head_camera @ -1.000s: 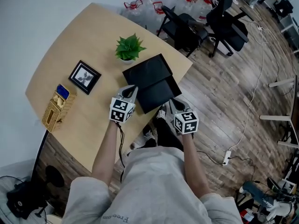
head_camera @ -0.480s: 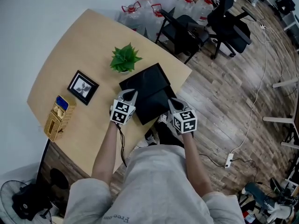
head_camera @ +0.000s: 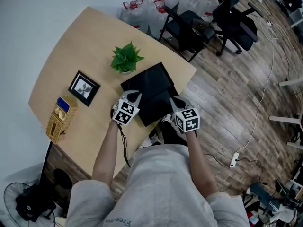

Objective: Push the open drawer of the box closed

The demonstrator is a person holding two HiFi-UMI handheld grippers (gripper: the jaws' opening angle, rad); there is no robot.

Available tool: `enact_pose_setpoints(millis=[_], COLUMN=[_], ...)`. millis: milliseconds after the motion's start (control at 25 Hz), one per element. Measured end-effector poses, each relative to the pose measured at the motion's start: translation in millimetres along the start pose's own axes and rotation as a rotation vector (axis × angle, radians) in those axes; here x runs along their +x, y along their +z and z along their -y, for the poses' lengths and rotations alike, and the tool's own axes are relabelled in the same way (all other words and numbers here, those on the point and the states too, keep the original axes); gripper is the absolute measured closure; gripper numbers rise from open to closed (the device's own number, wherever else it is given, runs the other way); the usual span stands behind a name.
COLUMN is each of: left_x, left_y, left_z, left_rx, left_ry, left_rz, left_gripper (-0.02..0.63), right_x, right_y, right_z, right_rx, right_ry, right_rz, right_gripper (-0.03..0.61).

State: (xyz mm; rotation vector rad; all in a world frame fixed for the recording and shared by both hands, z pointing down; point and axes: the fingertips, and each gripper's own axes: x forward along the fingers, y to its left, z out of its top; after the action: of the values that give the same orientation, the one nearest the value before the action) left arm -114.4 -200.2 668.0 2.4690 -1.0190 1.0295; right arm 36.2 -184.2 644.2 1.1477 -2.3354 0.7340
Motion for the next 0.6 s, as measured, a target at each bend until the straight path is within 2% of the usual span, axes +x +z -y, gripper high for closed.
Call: enact_pose_setpoints(millis=[240,600], left_x=[4.1,4.0], left_y=[-4.4,-4.3], left_z=[6.8,6.3], left_rx=[0.070,0.072], left_ry=[-0.028,-0.030], left_rz=[-0.068,-0.068], left_gripper=[0.561,0.561], right_x=[-3.0,-12.7], right_y=[-7.4,-31.3], right_z=[-3.4,-11.6], right_rx=[-0.001,-0.005], right_ry=[-0.003,-0.008], right_rz=[0.002,0.001], right_gripper=[0.577,0.577])
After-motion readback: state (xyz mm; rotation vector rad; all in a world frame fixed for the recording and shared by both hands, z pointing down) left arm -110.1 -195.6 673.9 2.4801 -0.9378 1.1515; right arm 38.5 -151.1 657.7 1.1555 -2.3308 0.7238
